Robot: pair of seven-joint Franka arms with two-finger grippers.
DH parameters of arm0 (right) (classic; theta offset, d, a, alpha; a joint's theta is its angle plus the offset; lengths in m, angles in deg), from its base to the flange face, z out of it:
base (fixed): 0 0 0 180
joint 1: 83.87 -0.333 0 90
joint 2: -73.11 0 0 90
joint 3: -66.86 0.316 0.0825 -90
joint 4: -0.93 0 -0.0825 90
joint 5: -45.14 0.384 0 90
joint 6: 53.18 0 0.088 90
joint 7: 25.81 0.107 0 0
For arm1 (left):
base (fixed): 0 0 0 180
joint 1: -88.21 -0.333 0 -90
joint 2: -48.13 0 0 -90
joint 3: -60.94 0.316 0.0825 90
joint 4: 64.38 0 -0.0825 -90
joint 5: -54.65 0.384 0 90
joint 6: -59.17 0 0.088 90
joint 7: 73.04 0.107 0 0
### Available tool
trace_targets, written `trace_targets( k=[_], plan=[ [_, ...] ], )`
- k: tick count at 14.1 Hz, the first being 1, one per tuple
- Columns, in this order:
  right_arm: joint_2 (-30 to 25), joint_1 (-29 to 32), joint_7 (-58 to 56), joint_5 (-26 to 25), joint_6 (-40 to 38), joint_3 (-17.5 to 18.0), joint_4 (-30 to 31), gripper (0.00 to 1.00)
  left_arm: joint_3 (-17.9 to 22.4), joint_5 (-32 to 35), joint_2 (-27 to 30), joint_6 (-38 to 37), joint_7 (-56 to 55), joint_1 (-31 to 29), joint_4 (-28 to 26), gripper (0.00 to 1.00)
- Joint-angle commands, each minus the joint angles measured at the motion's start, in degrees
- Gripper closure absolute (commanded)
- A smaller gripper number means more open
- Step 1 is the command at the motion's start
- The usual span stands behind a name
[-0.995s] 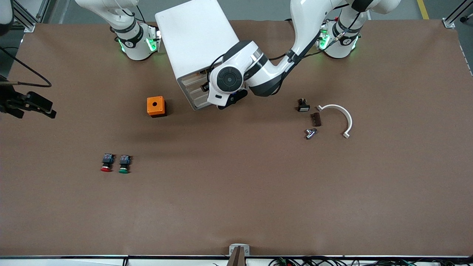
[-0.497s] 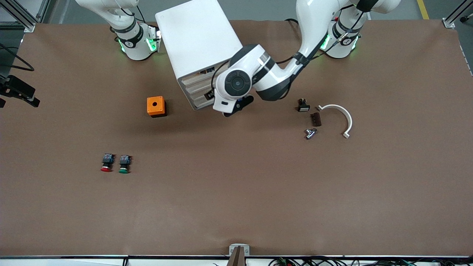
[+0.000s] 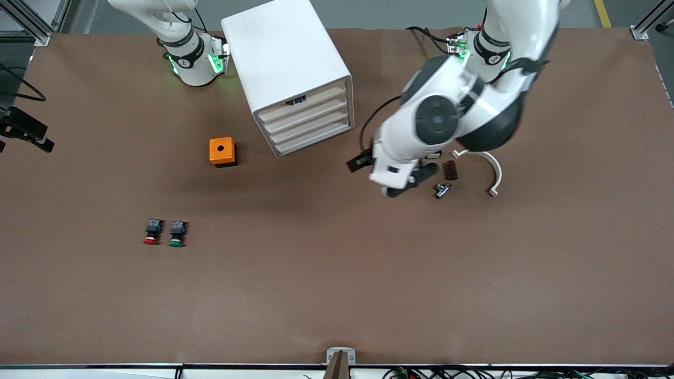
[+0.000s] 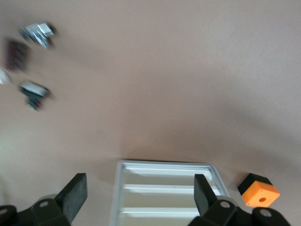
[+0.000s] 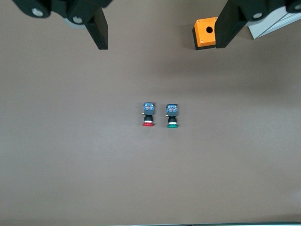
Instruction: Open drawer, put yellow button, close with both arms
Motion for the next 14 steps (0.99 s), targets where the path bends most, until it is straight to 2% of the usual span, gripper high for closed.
trace_targets(
  k=[1,7,8,11,13,14],
  plan=[
    [-1.2,1.1,-0.1,-2.0,-0.1,1.0,0.1,0.00,-0.4,1.0,5.7,-5.7,10.1,-6.4,-1.7,0.00],
    [-1.2,1.0,1.0,-1.9,-0.4,1.1,0.4,0.00,-0.2,3.2,13.3,-16.9,34.9,-20.6,-2.3,0.00],
    [-1.2,0.9,1.5,-1.9,-0.4,1.1,0.4,0.00,2.1,4.6,14.6,-18.4,41.1,-20.6,-2.5,0.00],
    [-1.2,0.8,1.5,-2.0,-1.7,1.2,0.4,0.00,15.7,5.1,18.0,-19.0,52.2,-14.3,-5.9,0.00],
    [-1.1,0.8,1.5,-2.0,-1.5,1.2,0.4,0.00,20.6,5.1,21.3,-17.2,57.4,-13.4,-10.6,0.00],
    [-1.0,1.0,1.5,-2.0,-1.8,1.1,0.5,0.00,21.9,5.2,23.9,-13.0,59.3,-13.5,-15.0,0.00]
  ],
)
